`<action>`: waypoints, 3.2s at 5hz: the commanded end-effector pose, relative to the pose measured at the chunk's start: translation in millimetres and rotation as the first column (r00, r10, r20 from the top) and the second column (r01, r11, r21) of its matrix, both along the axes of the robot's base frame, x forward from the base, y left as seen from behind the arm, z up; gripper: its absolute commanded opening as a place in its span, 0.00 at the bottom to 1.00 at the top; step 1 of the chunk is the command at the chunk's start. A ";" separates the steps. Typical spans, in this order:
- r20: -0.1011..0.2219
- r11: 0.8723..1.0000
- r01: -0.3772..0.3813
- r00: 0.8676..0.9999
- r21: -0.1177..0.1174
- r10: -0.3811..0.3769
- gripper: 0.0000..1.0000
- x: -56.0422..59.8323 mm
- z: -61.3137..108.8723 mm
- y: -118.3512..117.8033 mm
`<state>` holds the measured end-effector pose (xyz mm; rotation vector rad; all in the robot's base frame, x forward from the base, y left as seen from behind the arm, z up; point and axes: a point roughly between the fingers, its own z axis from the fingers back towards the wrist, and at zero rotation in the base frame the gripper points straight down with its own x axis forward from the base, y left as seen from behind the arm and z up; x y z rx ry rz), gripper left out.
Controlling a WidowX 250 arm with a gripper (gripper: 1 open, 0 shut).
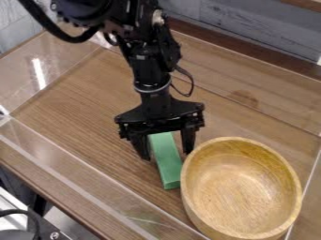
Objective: Put the green block in the brown bowl
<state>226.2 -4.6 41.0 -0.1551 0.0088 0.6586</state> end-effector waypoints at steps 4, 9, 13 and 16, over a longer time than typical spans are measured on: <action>0.021 1.000 -0.022 1.000 -0.003 0.022 1.00 9.7 10.5 6.6; 0.028 0.998 -0.057 0.998 -0.013 0.058 1.00 11.7 -10.5 6.4; 0.017 1.000 -0.012 1.000 -0.015 0.012 0.00 9.8 -1.8 11.7; 0.005 0.999 0.029 1.000 -0.018 -0.029 0.00 7.6 23.0 17.3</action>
